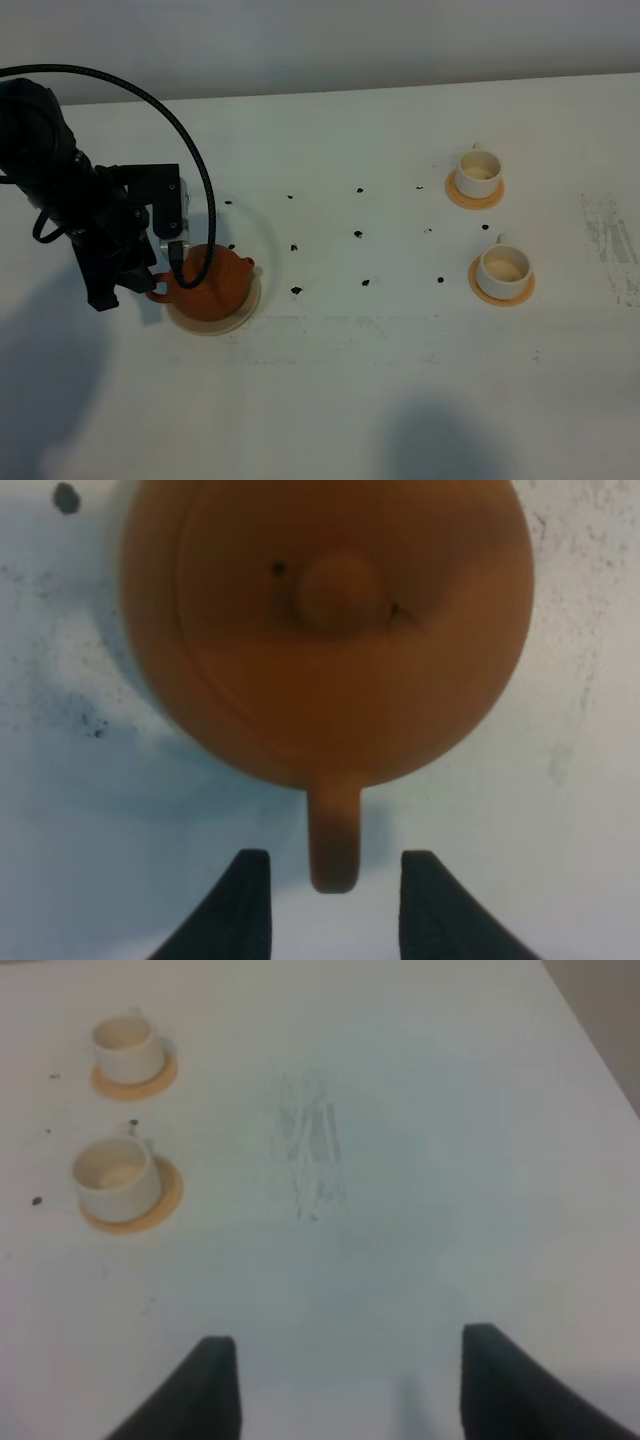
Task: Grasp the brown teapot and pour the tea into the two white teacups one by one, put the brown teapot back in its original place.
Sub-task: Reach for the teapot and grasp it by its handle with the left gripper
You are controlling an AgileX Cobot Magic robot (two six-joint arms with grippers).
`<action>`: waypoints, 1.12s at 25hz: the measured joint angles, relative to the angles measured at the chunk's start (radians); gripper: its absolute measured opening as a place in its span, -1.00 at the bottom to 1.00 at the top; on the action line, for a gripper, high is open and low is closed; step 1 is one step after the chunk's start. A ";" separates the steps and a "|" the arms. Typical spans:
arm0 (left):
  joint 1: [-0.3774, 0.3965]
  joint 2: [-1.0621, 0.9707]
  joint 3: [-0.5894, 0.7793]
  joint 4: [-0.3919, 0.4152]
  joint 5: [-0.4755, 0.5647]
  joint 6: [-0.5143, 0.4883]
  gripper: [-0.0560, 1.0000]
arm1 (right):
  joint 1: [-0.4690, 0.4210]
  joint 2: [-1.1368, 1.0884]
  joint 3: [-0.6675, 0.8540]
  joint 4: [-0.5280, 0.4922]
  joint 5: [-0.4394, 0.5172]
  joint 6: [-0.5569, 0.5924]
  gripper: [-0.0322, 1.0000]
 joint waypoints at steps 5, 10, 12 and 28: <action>0.000 0.005 0.000 -0.001 -0.008 0.011 -0.32 | 0.000 0.000 0.000 0.000 0.000 0.000 -0.02; -0.001 0.014 0.000 -0.027 -0.013 0.049 -0.32 | 0.000 0.000 0.000 0.000 0.000 0.000 -0.02; -0.003 0.015 0.000 -0.032 -0.019 0.052 -0.32 | 0.000 0.000 0.000 0.000 0.000 0.000 -0.02; -0.005 0.022 0.000 -0.031 -0.022 0.057 -0.32 | 0.000 0.000 0.000 0.000 0.000 0.000 -0.02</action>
